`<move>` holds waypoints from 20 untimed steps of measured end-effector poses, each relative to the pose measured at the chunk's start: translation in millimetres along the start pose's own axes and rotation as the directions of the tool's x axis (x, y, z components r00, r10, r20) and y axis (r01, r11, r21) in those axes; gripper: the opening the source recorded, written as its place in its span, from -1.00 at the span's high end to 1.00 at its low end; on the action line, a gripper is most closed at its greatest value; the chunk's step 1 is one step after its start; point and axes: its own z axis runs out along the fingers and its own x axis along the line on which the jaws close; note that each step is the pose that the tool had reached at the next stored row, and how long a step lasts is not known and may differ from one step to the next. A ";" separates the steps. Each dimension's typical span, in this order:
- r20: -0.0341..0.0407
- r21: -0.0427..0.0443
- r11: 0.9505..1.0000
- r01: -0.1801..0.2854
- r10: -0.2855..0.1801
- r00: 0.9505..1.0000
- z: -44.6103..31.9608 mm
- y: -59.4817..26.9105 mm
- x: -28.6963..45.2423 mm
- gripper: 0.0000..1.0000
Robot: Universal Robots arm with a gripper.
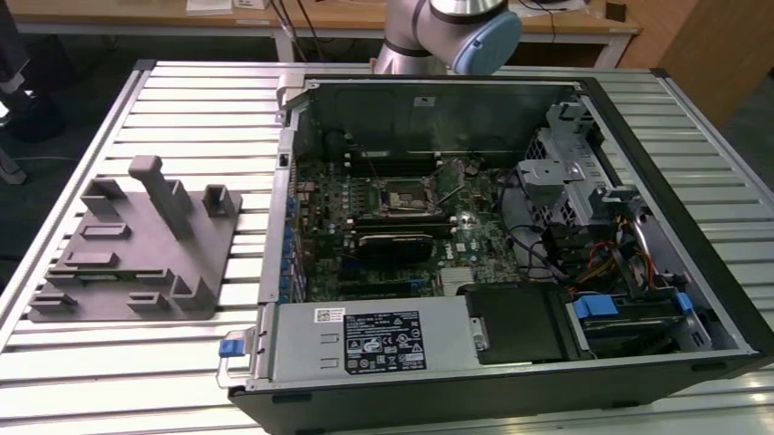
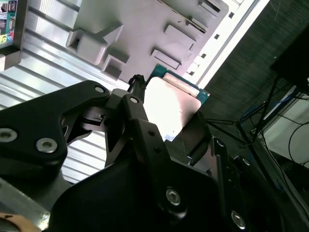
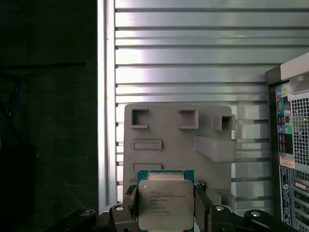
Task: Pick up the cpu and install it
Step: 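Pick up the cpu and move it towards the insertion slot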
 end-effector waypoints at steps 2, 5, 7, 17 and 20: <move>0.000 0.000 1.000 0.000 0.000 1.000 0.1 0.1 -2.6 -0.09; 0.000 0.000 1.000 0.000 0.000 1.000 0.2 0.3 -7.0 -0.09; 0.000 0.000 1.000 0.000 0.000 1.000 0.3 0.4 -10.0 -0.09; 0.000 0.000 1.000 0.000 0.000 1.000 0.8 1.1 -28.2 -0.09; 0.000 0.000 1.000 0.000 0.000 1.000 1.0 1.3 -33.4 -0.09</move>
